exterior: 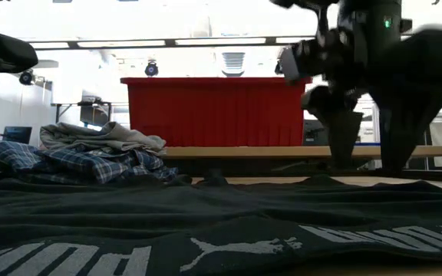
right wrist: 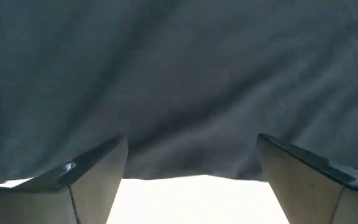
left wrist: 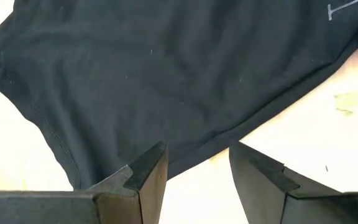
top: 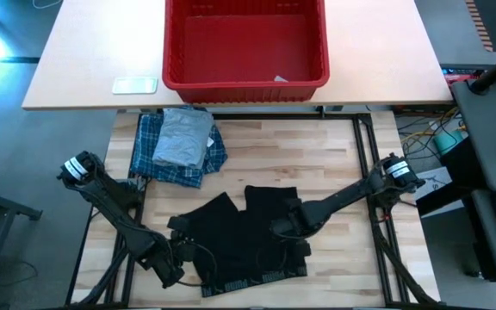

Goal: Fold Laundry from Bin
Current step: Fold the black underwear

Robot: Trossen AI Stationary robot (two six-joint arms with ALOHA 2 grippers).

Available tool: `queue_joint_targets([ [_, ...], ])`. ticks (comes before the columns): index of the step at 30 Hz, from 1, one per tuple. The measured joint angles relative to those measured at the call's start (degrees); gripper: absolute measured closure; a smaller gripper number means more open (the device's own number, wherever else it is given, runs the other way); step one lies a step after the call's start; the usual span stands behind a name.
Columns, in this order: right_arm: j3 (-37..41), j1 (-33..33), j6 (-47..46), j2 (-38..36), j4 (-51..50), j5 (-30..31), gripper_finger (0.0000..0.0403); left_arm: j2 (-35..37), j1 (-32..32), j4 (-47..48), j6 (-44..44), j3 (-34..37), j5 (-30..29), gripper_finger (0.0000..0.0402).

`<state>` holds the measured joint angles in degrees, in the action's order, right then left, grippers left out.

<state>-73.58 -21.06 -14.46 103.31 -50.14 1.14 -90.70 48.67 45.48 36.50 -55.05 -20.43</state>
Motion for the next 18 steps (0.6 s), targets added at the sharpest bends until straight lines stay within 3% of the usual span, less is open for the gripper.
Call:
queue_joint_targets([
  [9, 2.56, 3.65, 8.51, 2.07, 0.85, -0.53, 0.0050, -0.77, -1.62, -0.32, 0.74, 0.01, -0.15, 0.0245],
  [14, 6.54, 7.63, 20.59, 2.59, -1.82, -2.81, 0.0050, -0.83, -3.08, -0.28, -0.53, -1.83, -0.16, 0.0245],
  [18, 8.13, 11.79, 33.19, 1.81, -4.32, 2.83, 0.0050, -0.83, -3.88, -0.21, -4.43, -4.35, -0.21, 0.0245],
])
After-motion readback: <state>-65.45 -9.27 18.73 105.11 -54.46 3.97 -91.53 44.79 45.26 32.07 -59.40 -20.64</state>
